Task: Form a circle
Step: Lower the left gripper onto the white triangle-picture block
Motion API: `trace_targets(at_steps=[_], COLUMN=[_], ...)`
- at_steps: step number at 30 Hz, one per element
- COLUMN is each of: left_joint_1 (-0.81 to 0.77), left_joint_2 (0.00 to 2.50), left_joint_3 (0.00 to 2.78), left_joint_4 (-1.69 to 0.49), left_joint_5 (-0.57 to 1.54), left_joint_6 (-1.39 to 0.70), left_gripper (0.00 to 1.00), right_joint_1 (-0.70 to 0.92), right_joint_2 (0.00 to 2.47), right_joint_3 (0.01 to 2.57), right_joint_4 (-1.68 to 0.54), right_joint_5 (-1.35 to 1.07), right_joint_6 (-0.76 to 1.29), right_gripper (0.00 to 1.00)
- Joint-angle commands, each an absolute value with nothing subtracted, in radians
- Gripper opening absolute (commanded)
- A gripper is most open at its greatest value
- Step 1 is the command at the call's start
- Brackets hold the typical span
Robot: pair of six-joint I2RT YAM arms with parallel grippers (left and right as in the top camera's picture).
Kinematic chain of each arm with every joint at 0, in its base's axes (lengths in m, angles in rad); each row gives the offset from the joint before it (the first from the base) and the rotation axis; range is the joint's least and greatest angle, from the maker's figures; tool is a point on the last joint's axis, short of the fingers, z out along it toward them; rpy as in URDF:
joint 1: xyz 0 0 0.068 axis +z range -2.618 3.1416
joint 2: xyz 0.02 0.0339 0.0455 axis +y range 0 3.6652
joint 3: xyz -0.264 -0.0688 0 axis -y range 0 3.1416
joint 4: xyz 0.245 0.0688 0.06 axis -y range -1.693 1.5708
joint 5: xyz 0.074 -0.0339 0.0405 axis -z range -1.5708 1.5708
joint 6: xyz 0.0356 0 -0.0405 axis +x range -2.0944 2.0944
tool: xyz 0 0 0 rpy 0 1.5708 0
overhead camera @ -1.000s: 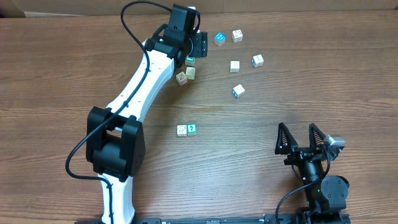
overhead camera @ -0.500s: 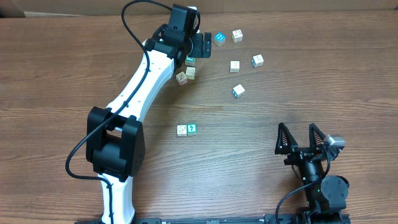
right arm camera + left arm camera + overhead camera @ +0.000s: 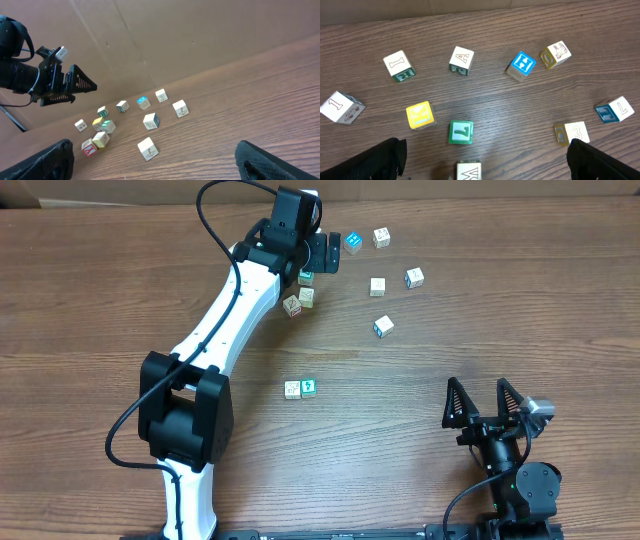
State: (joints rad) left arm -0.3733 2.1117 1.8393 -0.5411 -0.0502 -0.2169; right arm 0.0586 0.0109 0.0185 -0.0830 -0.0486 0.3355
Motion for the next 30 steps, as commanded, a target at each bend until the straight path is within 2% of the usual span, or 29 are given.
trace_targets(at_steps=[1, 13, 19, 24, 28, 30], left_joint_1=[-0.372, -0.358, -0.358, -0.358, -0.360, -0.362], left_joint_2=[2.106, 2.151, 2.220, 2.236, 2.237, 2.237], left_joint_3=[1.861, 1.860, 1.860, 1.860, 1.857, 1.852], left_joint_4=[-0.527, -0.492, -0.531, -0.571, -0.603, -0.608], left_joint_5=[-0.063, -0.063, -0.062, -0.062, -0.052, -0.051], left_joint_6=[-0.167, -0.157, -0.157, -0.157, -0.157, -0.157], left_gripper=[1.00, 0.98, 0.81, 0.73, 0.60, 0.57], right_joint_1=[0.051, 0.051, 0.051, 0.051, 0.051, 0.051], right_joint_2=[0.003, 0.003, 0.003, 0.003, 0.003, 0.003], right_joint_3=[0.008, 0.008, 0.008, 0.008, 0.008, 0.008], right_joint_4=[-0.081, -0.081, -0.081, -0.081, -0.081, -0.081], right_joint_5=[-0.054, -0.054, -0.054, -0.054, -0.054, -0.054], right_joint_6=[0.324, 0.324, 0.324, 0.324, 0.324, 0.324], right_gripper=[1.00, 1.00, 1.00, 1.00, 1.00, 1.00])
